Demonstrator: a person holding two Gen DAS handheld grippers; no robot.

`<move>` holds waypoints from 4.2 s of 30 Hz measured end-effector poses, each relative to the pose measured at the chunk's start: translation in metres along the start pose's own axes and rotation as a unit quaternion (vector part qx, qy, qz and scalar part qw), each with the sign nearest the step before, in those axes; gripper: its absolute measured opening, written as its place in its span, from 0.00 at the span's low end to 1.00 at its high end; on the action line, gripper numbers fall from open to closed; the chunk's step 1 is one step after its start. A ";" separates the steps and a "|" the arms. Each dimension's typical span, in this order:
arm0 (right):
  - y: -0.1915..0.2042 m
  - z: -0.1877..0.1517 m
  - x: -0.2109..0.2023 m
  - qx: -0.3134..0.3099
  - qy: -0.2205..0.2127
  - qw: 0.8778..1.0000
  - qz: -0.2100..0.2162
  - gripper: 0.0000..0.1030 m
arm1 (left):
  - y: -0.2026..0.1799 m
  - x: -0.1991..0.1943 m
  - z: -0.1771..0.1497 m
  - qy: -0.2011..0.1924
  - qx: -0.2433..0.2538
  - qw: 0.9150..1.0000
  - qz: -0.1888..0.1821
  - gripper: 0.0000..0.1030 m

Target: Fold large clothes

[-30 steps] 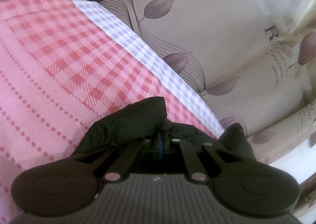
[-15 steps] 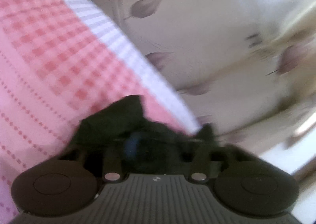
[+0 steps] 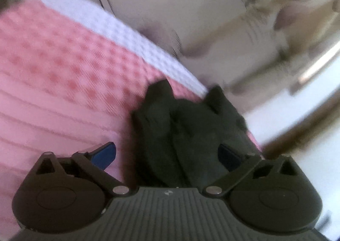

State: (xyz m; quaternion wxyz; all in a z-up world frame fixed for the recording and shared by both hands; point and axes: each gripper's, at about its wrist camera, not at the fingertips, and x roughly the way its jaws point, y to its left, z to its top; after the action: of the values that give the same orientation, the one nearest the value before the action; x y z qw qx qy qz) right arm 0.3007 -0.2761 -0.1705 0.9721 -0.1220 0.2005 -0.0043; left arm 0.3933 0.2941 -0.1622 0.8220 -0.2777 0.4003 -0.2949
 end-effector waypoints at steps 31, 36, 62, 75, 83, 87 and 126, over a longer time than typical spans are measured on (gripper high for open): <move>0.052 0.056 -0.096 0.001 -0.136 0.989 0.061 0.06 | -0.031 0.011 -0.009 -0.028 0.048 0.998 -0.032 0.23; 0.132 0.085 -0.096 -0.049 -0.106 0.978 0.173 0.06 | -0.039 0.004 -0.009 -0.031 0.051 0.998 -0.019 0.21; 0.103 0.049 0.045 0.285 0.059 0.883 0.368 0.04 | -0.304 0.069 -0.028 0.056 0.076 0.984 -0.154 0.17; 0.014 -0.007 0.004 0.416 0.011 0.821 0.390 0.10 | -0.291 0.192 -0.092 0.033 0.045 0.929 -0.365 0.30; -0.065 -0.037 -0.071 0.488 -0.098 0.783 0.374 0.87 | -0.273 0.220 -0.119 0.007 0.014 0.916 -0.400 0.46; -0.079 -0.029 -0.060 0.517 -0.092 0.764 0.376 0.88 | -0.264 0.217 -0.128 -0.021 -0.021 0.897 -0.440 0.61; 0.091 0.178 -0.002 0.060 0.119 0.950 0.281 0.19 | -0.185 0.075 -0.196 -0.167 -0.052 0.937 -0.301 0.93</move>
State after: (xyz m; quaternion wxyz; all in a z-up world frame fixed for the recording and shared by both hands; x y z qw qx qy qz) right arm 0.3652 -0.1455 -0.0331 0.9086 -0.0002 0.3398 0.2428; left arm 0.2216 0.0737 -0.1737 0.7341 -0.4733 0.1695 -0.4565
